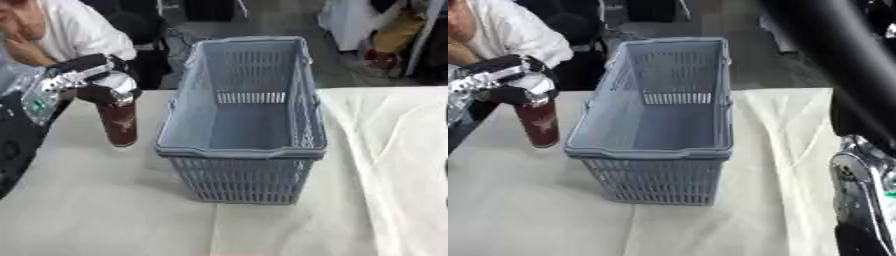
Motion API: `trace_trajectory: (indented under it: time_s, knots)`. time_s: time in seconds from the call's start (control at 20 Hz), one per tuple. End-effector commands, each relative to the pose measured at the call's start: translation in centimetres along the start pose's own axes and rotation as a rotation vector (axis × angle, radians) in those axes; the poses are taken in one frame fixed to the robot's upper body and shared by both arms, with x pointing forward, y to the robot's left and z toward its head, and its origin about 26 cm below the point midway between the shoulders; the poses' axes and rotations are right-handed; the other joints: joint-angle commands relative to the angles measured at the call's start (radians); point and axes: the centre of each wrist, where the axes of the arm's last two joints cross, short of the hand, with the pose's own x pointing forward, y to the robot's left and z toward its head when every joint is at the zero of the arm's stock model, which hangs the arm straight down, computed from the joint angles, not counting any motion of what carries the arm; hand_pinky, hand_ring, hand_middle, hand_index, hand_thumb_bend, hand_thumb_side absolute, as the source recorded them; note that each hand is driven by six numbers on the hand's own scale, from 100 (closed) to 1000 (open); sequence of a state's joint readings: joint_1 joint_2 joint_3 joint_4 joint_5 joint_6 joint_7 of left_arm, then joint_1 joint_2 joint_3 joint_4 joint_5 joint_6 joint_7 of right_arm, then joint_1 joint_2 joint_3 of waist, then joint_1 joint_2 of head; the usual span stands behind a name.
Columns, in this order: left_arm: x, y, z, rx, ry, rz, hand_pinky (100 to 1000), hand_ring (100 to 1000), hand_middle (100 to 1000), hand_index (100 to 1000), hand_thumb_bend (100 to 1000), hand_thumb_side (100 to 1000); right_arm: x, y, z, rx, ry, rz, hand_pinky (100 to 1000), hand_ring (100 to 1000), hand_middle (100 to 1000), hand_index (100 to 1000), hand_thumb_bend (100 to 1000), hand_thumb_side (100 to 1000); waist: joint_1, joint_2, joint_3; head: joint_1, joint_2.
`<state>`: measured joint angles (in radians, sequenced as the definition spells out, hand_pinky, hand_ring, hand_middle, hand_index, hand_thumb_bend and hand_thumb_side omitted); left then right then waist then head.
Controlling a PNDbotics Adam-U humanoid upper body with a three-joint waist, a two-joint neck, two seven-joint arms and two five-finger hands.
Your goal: Pick up objects on the table and place them in the box.
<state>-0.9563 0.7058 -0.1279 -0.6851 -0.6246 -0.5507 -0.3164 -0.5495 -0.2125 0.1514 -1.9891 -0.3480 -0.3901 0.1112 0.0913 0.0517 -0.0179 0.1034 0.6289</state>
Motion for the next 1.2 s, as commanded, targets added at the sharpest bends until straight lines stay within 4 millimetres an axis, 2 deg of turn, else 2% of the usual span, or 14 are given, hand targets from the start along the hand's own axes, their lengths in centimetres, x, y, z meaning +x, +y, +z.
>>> trace_trajectory:
  time_s: [0.05, 0.65, 1.1, 1.15, 1.2]
  knots:
    - [-0.3, 3.4, 1.1, 0.049, 0.011, -0.032, 100, 100, 100, 103, 100, 603, 0.4, -0.2, -0.2, 0.016, -0.004, 0.014, 296, 480, 592, 805, 100, 992, 0.001, -0.020, 0.005, -0.006, 0.002]
    - [0.5, 6.9, 1.2, 0.110, -0.010, -0.032, 100, 100, 100, 100, 100, 602, 0.4, -0.4, 0.3, 0.024, 0.021, 0.026, 294, 479, 591, 805, 100, 993, 0.016, -0.030, 0.021, -0.015, 0.001]
    - [1.9, 10.7, 1.1, 0.180, -0.044, -0.078, 100, 100, 100, 100, 100, 598, 0.4, -0.6, 0.8, 0.028, 0.041, 0.035, 291, 478, 590, 806, 100, 994, 0.027, -0.037, 0.034, -0.008, -0.001]
    - [2.0, 11.0, 1.1, 0.187, -0.045, -0.082, 100, 100, 100, 100, 100, 631, 0.4, -0.6, 0.8, 0.029, 0.043, 0.036, 290, 477, 590, 806, 100, 994, 0.028, -0.038, 0.035, -0.007, -0.002]
    - [2.1, 11.3, 1.1, 0.195, -0.047, -0.084, 100, 100, 100, 100, 100, 597, 0.4, -0.6, 0.9, 0.029, 0.046, 0.038, 290, 477, 590, 806, 100, 994, 0.030, -0.038, 0.037, -0.008, -0.003]
